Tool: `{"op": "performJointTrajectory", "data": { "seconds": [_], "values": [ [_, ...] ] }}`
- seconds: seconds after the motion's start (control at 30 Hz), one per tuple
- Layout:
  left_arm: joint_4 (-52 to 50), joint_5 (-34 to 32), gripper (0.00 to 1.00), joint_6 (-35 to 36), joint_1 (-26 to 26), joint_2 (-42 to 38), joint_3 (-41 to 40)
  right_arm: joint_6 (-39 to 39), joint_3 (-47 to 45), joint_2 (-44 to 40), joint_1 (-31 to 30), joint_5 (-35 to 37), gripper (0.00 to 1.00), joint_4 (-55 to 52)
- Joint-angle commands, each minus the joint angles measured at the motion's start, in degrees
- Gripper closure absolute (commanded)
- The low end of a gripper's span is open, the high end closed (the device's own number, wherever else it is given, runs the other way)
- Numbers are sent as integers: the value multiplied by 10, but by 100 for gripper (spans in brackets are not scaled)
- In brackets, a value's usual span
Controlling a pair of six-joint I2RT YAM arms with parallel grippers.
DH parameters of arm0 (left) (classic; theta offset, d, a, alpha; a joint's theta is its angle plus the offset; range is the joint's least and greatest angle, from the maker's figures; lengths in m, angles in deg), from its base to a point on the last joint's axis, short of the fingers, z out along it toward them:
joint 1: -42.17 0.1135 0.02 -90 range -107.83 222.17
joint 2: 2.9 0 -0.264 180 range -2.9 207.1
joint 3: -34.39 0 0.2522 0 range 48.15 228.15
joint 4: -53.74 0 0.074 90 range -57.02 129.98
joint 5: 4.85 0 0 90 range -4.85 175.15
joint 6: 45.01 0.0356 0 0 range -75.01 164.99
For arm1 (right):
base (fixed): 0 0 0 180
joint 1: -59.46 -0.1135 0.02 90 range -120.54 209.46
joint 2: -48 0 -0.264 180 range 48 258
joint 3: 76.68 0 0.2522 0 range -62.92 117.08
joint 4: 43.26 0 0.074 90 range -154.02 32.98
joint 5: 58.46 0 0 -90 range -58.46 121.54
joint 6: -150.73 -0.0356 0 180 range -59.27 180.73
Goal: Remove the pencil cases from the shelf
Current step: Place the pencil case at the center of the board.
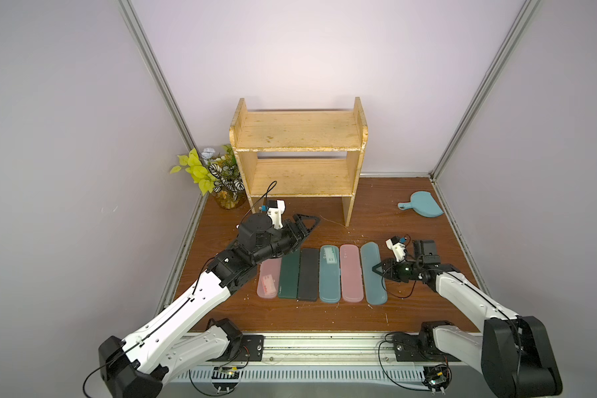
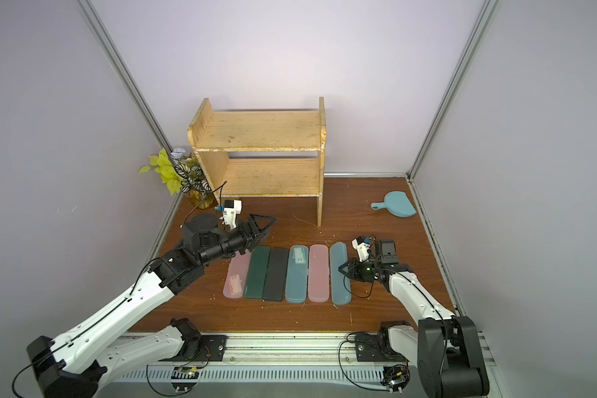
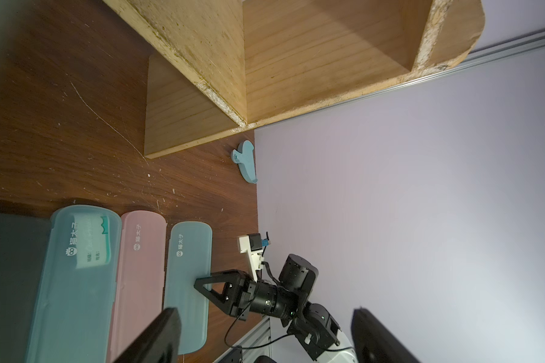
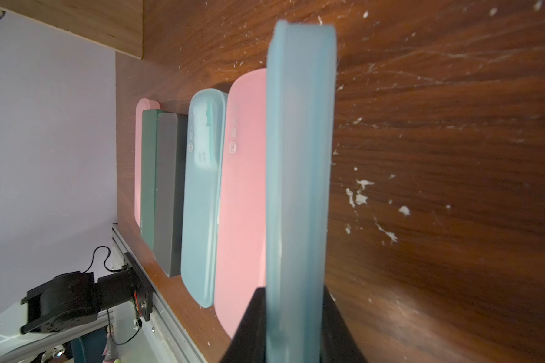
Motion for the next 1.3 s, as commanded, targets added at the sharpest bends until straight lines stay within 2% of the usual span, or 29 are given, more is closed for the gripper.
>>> {"op": "performJointTrajectory", "data": {
  "seconds": [0.0, 0.33, 0.47, 0.6, 0.83, 0.97, 1.0, 1.2, 1.27],
  "values": [
    [13, -5, 21, 0, 6, 0, 6, -5, 0, 8, 5, -24, 80, 24],
    [13, -11, 21, -2, 6, 2, 6, -7, 6, 48, 13, -29, 77, 31],
    [13, -11, 21, -1, 6, 4, 4, -11, 9, 53, 18, -22, 70, 31],
    [17, -12, 21, -3, 6, 6, 3, -14, 9, 53, 20, -12, 57, 28],
    [13, -20, 20, -2, 6, 6, -4, -15, 15, 46, 23, 20, 43, 6],
    [-9, -46, 17, 11, 6, -5, -15, -23, 20, 30, 24, 47, 35, -7],
    [-21, -57, 14, 19, 6, -9, -18, -25, 20, 25, 24, 52, 35, -8],
    [-92, -137, 0, 86, 8, -28, -32, -34, 24, -8, 24, 86, 31, -21],
    [-100, -161, 1, 124, 8, -34, -36, -39, 28, -20, 25, 97, 30, -28]
  ]
}}
